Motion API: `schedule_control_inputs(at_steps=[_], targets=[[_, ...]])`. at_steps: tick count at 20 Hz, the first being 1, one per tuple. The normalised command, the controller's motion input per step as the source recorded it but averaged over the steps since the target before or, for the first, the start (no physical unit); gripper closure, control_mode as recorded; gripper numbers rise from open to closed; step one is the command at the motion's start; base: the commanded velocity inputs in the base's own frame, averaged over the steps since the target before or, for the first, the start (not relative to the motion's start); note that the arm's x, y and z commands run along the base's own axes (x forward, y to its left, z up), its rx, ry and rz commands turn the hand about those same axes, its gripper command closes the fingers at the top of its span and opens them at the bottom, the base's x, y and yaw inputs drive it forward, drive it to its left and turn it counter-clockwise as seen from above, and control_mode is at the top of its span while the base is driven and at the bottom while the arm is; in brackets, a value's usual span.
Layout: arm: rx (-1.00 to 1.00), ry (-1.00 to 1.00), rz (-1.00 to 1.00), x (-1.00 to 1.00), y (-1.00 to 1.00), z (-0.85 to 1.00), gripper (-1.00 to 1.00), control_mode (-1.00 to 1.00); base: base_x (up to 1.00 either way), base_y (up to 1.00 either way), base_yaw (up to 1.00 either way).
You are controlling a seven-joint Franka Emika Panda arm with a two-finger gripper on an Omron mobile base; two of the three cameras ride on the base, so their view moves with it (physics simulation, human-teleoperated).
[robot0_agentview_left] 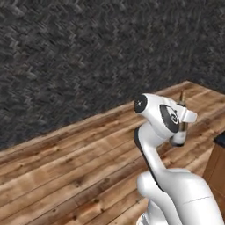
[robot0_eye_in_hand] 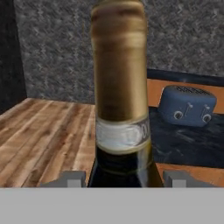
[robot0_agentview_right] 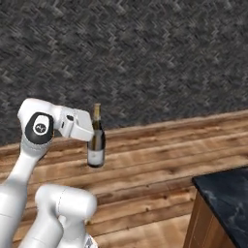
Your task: There is a wine glass and glass cup on the dining counter. Place the wine bottle next to the wine glass and the juice bottle next to the glass cup.
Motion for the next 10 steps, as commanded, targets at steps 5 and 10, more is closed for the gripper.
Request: schedule_control_inputs(at_steps=[5,10], targets=[[0.0,0.0,0.0,0.0,0.0,0.0,1.0,1.0,0.59,0.1,-0.44],[0.0,0.0,0.0,0.0,0.0,0.0,1.0,1.0,0.62,0.1,-0.41]])
